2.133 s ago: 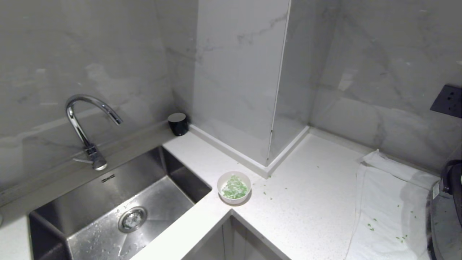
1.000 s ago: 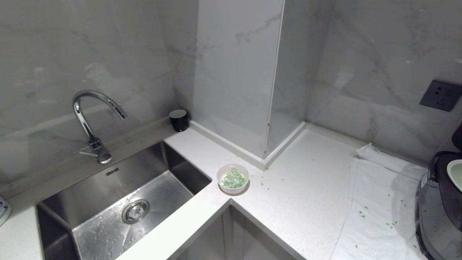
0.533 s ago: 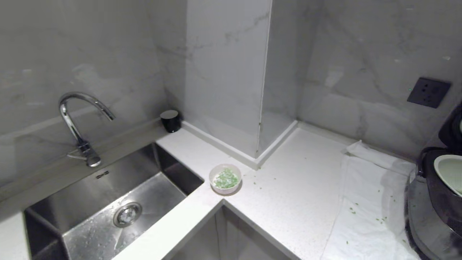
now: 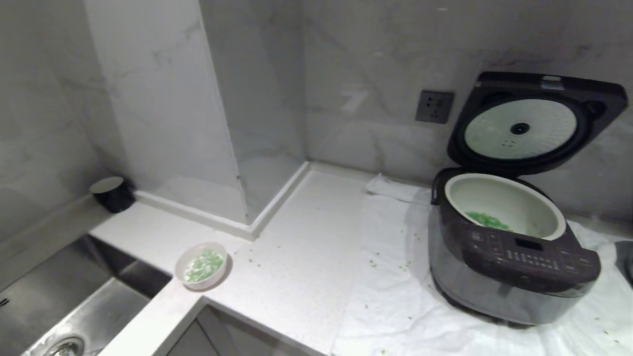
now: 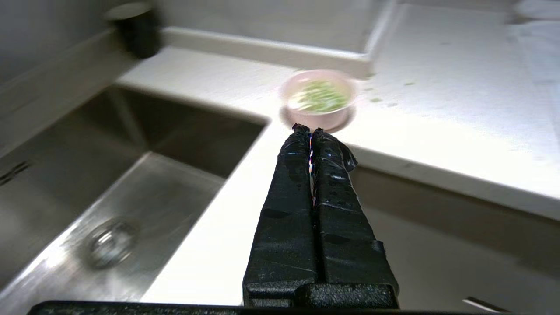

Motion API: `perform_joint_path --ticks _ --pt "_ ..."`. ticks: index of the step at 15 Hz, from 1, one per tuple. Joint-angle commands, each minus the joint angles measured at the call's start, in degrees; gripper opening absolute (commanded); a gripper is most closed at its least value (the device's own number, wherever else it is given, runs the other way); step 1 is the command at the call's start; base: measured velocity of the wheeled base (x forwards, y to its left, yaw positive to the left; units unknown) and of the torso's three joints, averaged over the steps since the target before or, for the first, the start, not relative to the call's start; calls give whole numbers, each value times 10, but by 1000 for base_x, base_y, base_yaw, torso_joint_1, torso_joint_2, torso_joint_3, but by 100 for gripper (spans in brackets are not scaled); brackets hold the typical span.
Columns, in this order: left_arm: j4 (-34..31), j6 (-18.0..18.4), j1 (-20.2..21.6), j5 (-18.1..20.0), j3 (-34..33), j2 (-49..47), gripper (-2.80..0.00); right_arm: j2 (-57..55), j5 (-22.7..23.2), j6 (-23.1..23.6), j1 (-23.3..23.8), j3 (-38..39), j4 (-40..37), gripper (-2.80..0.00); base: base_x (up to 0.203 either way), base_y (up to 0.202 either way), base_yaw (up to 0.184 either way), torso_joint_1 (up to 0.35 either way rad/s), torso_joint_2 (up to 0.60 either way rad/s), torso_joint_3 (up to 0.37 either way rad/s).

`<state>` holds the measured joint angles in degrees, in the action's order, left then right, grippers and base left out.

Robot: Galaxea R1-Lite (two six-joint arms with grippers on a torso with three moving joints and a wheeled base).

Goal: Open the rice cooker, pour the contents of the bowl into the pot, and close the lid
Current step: Pick up the bowl on the table

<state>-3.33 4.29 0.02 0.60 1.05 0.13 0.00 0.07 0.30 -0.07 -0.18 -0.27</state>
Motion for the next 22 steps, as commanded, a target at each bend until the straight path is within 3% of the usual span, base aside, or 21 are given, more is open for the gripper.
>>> perform_joint_path --ticks 1,9,17,22 --pt "0 -3 0 0 0 -1 -280 0 0 0 0 0 0 -280 3 7 -177 4 0 2" --pt "0 -16 0 -1 0 -1 -280 0 0 0 0 0 -1 -280 2 7 -160 3 3 5" --pt "1 -27 1 -7 0 -1 -280 0 0 0 0 0 0 -280 0 0 0 0 0 0" --pt "1 -27 1 -9 -1 -1 -280 0 0 0 0 0 0 -280 164 0 2 2 3 3"
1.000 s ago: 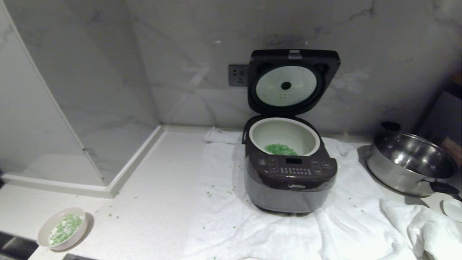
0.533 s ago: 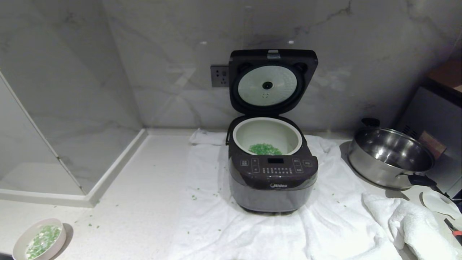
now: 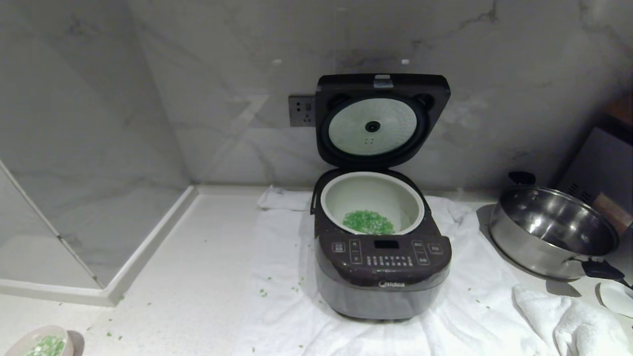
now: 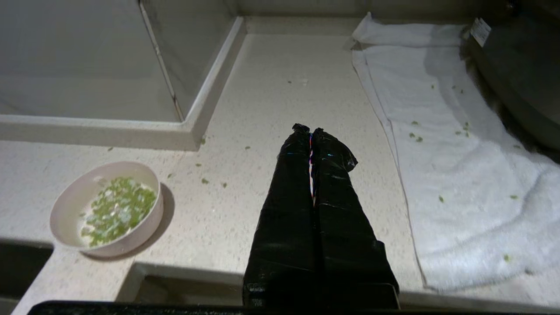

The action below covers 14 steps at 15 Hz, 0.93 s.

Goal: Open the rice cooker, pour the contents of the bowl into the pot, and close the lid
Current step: Pick up the bowl on the table

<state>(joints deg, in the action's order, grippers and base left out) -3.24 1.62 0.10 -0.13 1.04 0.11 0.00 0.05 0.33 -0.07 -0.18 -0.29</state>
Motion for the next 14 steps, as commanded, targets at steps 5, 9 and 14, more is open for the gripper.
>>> perform_joint_path --ticks 5,9,14 --pt "32 -11 -1 0 -8 0 -280 0 0 -1 0 0 0 -280 61 0 1 2 1 0" --pt "1 -10 0 -14 30 -12 -280 0 0 0 0 0 0 -280 0 0 0 0 0 0" --pt "-62 -29 6 -135 134 -213 -280 0 0 0 0 0 0 -280 0 0 0 0 0 0"
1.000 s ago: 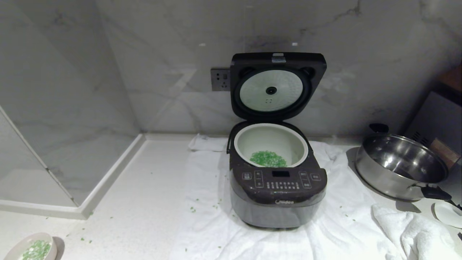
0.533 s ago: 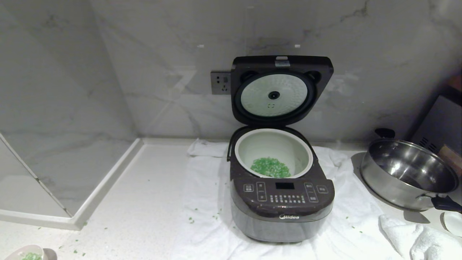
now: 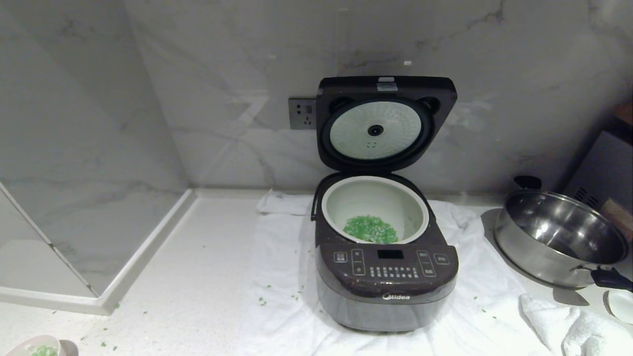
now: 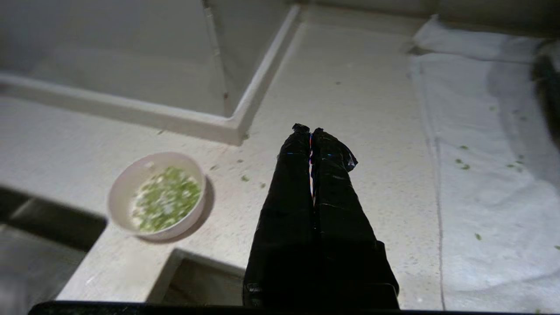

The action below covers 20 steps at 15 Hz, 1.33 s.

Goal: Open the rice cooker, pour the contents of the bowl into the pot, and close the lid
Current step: Pick up the bowl on the table

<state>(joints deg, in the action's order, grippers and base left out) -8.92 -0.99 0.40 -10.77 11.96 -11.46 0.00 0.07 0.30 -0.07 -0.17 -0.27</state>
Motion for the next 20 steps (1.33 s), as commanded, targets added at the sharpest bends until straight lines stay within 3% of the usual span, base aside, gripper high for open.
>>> perform_joint_path --ticks 1,4,7,13,18,20 --pt "-15 -7 6 -50 37 -146 -280 0 0 1 0 0 0 -280 0 0 0 0 0 0" --pt "-48 -26 38 -79 80 -307 -280 0 0 1 0 0 0 -280 0 0 0 0 0 0" --pt "-63 -17 135 -80 129 -473 -280 0 0 1 0 0 -1 -280 0 0 0 0 0 0" --pt "-55 99 350 51 145 -588 -280 0 0 0 0 0 0 -280 0 0 0 0 0 0" --pt "107 170 496 123 132 -760 -280 0 0 1 0 0 -1 -280 0 0 0 0 0 0" --pt "136 190 526 132 133 -788 -280 0 0 1 0 0 -1 -280 0 0 0 0 0 0"
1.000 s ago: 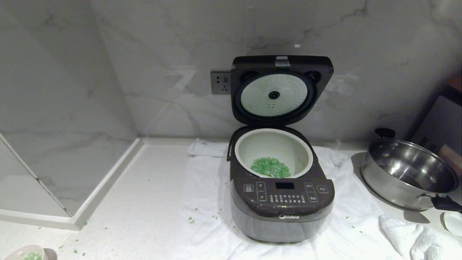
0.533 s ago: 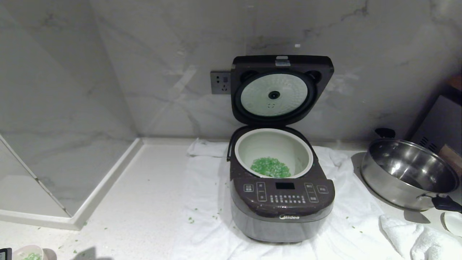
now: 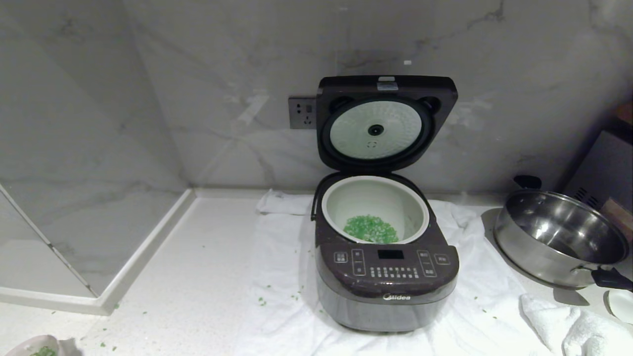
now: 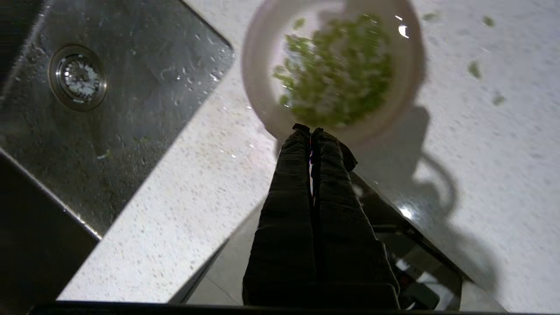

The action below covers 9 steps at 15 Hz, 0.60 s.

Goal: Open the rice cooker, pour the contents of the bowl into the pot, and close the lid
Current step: Pick up the bowl on the table

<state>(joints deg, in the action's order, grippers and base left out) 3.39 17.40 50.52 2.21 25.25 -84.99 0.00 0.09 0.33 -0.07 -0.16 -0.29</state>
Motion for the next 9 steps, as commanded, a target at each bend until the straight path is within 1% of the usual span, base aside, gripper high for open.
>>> perform_joint_path --ticks 1,2,3,4,9 --pt "14 7 32 3 1 -54 -280 0 0 -1 0 0 0 -280 0 0 0 0 0 0" --pt "14 7 42 4 7 -54 -280 0 0 0 0 0 0 -280 0 0 0 0 0 0" --pt "12 8 55 4 13 -55 0 0 0 0 0 0 0 -280 0 0 0 0 0 0" --pt "9 11 62 4 14 -59 0 0 0 0 0 0 0 -280 0 0 0 0 0 0" --pt "10 12 62 6 10 -107 0 0 0 0 0 0 0 -280 0 0 0 0 0 0"
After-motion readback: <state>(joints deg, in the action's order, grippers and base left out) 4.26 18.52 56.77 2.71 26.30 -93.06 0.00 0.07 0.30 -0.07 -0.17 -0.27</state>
